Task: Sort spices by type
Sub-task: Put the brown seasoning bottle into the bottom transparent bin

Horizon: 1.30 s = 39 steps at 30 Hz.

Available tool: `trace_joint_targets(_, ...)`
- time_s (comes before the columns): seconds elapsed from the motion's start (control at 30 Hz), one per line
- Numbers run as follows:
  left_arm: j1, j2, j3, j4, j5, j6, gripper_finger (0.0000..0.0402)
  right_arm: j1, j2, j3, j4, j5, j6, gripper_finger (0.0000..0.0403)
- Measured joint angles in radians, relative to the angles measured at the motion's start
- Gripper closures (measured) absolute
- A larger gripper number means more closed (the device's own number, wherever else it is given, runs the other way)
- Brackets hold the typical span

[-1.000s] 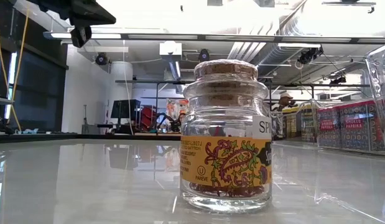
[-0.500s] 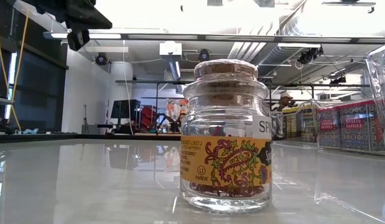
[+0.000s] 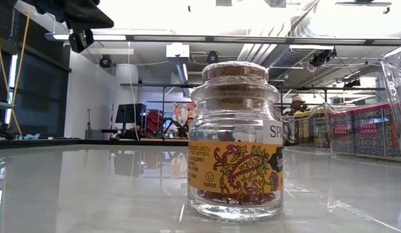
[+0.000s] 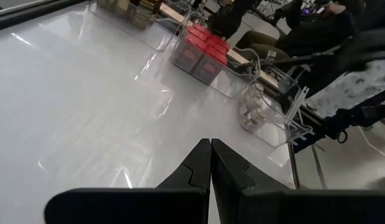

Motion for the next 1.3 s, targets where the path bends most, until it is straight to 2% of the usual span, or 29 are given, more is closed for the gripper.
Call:
trace_joint_targets(0.1, 0.0, 0.0, 0.0, -0.022, 0.0, 0.0, 0.0402, 0.009, 0.086, 0.206, -0.233, 0.0, -0.19, 0.0233)
trace_joint_targets(0.17, 0.0, 0.0, 0.0, -0.039, 0.001, 0.0, 0.0401, 0.015, 0.141, 0.327, -0.455, 0.057, -0.305, 0.021)
trace_joint_targets(0.27, 0.0, 0.0, 0.0, -0.063, 0.002, 0.001, 0.0402, 0.017, 0.219, 0.466, -0.723, 0.111, -0.354, 0.0184)
trace_joint_targets(0.33, 0.0, 0.0, 0.0, -0.081, 0.002, 0.001, 0.0401, 0.018, 0.26, 0.508, -0.806, 0.101, -0.344, 0.0171)
trace_joint_targets(0.47, 0.0, 0.0, 0.0, -0.111, 0.002, 0.003, 0.0401, 0.057, 0.277, 0.431, -0.78, -0.004, -0.266, 0.0149)
trace_joint_targets(0.57, 0.0, 0.0, 0.0, -0.121, 0.002, 0.014, 0.0401, 0.098, 0.295, 0.381, -0.782, -0.031, -0.23, 0.0134)
trace_joint_targets(0.7, 0.0, 0.0, 0.0, -0.12, 0.009, 0.034, 0.0402, 0.139, 0.323, 0.328, -0.756, -0.01, -0.214, 0.012)
trace_joint_targets(0.97, 0.0, 0.0, 0.0, -0.12, 0.01, 0.056, 0.0402, 0.185, 0.403, 0.257, -0.651, 0.022, -0.166, 0.0118)
trace_joint_targets(1.3, 0.0, 0.0, 0.0, -0.12, 0.009, 0.072, 0.0401, 0.188, 0.501, 0.246, -0.617, 0.025, -0.162, 0.0119)
